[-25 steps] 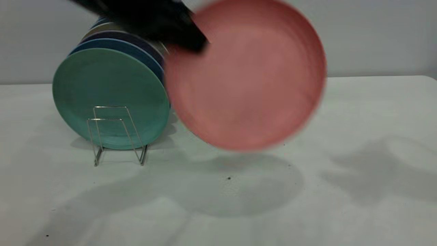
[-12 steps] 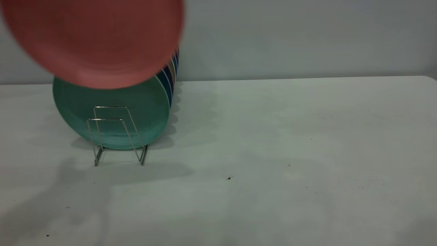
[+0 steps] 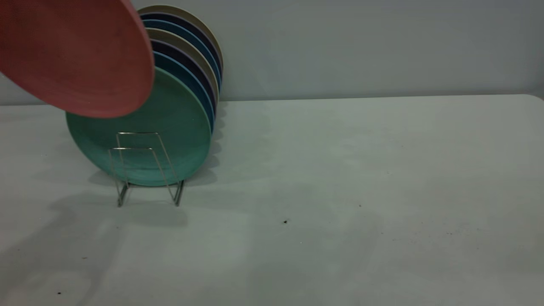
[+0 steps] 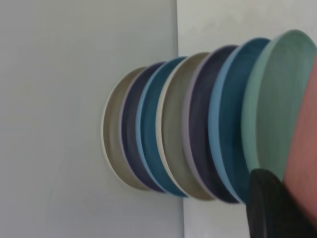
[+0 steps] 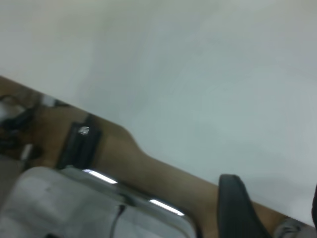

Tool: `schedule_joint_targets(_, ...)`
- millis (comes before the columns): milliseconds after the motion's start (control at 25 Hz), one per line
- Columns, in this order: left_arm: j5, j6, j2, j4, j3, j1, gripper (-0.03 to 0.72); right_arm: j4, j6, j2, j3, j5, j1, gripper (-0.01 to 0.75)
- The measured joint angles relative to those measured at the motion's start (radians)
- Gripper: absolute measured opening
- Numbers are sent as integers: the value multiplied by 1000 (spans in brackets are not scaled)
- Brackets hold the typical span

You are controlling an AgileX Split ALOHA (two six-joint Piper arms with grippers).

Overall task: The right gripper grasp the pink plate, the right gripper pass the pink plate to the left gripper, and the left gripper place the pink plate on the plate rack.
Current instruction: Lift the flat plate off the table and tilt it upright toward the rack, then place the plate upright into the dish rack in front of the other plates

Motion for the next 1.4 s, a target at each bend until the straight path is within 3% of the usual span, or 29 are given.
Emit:
schedule_joint_targets(240, -49, 11, 78, -29, 0, 0, 60, -62, 70, -164, 120, -75, 0, 388)
schedule_joint_targets(1040, -205, 11, 184, 10, 0, -53, 60, -122, 136, -230, 125, -89, 0, 388)
schedule_joint_targets(1400, -207, 11, 209, 10, 0, -53, 60, -122, 137, -230, 125, -90, 0, 388)
